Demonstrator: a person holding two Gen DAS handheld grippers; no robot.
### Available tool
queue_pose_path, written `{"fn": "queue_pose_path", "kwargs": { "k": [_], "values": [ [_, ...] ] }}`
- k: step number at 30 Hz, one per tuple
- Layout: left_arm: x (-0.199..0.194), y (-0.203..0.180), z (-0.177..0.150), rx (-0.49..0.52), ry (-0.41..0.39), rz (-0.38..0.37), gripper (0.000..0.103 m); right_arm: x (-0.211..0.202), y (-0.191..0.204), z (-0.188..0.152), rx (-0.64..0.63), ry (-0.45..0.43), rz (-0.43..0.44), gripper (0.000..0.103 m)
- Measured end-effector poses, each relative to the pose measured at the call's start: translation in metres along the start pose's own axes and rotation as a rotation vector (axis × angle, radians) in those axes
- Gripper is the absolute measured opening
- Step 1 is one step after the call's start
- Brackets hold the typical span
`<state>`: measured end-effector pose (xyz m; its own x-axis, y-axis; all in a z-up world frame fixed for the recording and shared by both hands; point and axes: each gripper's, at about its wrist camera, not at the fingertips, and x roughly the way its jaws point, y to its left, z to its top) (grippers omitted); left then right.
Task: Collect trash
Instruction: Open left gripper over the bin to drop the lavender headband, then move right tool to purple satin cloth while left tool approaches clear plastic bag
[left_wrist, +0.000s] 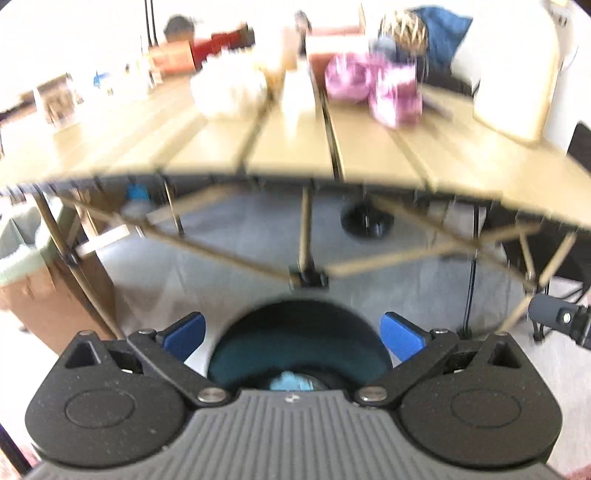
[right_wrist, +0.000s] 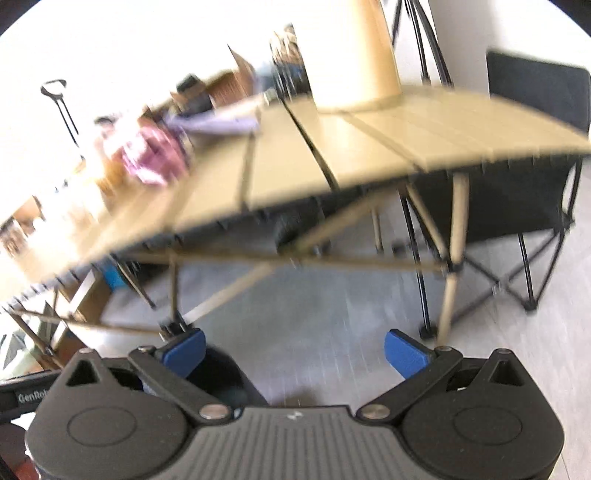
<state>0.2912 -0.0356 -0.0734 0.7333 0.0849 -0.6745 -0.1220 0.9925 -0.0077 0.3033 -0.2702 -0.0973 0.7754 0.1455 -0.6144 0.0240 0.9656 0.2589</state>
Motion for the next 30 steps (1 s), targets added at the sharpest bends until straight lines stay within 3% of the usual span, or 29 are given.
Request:
{"fn": "queue_pose_path", "kwargs": {
  "k": [5,10,16,23,30],
  "values": [
    [-0.025,0.007,0.015,0.009,-0.137,0.029,0.103,-0.015,0.028,0.020,-0.046,-0.125,0.065,0.103],
    [-0.032,0.023,0.043,-0.032,-0.197,0.034,0.103,-0.025,0.057,0.035,-0.106,-0.252,0.129,0.103],
    [-0.027,0.038,0.074,-0.055,-0.256,0.042,0.103,-0.012,0.080,0.061,-0.114,-0.342,0.185,0.103],
    [-0.012,0.056,0.108,-0.078,-0.292,0.031,0.103,0.023,0.108,0.087,-0.116,-0.335,0.158,0.103],
    [0.017,0.068,0.136,-0.105,-0.290,0.021,0.103,0.046,0.133,0.098,-0.160,-0.377,0.050,0.103]
  ]
}}
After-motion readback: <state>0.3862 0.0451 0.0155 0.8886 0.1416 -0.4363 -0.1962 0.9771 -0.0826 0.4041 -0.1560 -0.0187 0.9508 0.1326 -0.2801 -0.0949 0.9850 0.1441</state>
